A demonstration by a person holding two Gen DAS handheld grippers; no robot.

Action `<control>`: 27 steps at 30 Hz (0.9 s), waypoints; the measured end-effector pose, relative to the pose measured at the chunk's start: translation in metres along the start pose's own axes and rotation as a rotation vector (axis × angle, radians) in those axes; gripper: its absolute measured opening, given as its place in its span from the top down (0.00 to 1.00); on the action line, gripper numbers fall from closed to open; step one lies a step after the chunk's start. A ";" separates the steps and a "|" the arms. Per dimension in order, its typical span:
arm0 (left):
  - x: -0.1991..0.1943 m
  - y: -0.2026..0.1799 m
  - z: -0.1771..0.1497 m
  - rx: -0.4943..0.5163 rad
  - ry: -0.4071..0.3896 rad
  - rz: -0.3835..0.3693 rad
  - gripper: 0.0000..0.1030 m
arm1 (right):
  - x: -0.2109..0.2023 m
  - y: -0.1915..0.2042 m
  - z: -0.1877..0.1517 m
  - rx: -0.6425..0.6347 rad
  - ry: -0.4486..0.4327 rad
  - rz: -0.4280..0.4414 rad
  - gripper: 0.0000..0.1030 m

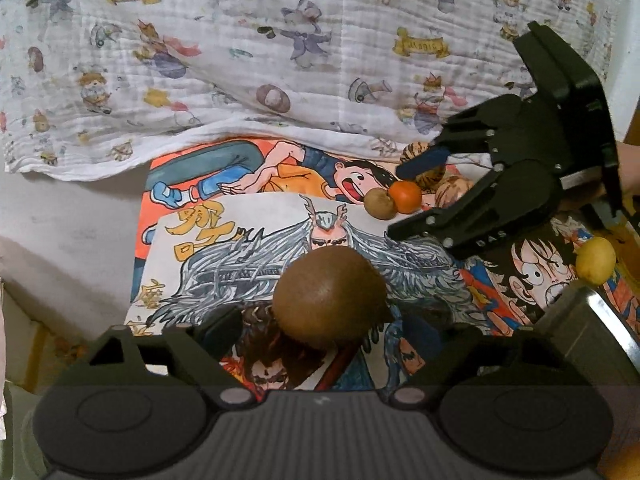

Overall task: Organize fruits
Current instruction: 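Close the left gripper on the kiwi while the right gripper grasps the small brown fruit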

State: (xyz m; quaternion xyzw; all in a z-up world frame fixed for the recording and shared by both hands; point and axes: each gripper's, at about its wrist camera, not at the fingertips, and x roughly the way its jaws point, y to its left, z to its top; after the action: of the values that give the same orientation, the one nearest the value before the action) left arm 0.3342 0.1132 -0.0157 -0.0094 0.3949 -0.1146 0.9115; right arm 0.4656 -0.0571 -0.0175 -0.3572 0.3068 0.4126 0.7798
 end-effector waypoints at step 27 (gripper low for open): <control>0.017 0.003 0.001 -0.020 0.006 -0.048 0.34 | 0.011 0.008 0.013 -0.132 0.035 0.030 0.72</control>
State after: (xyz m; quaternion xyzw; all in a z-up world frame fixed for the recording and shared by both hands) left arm 0.3470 0.1125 -0.0273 -0.0279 0.3984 -0.1326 0.9071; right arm 0.4664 -0.0388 -0.0210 -0.4103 0.2977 0.4371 0.7430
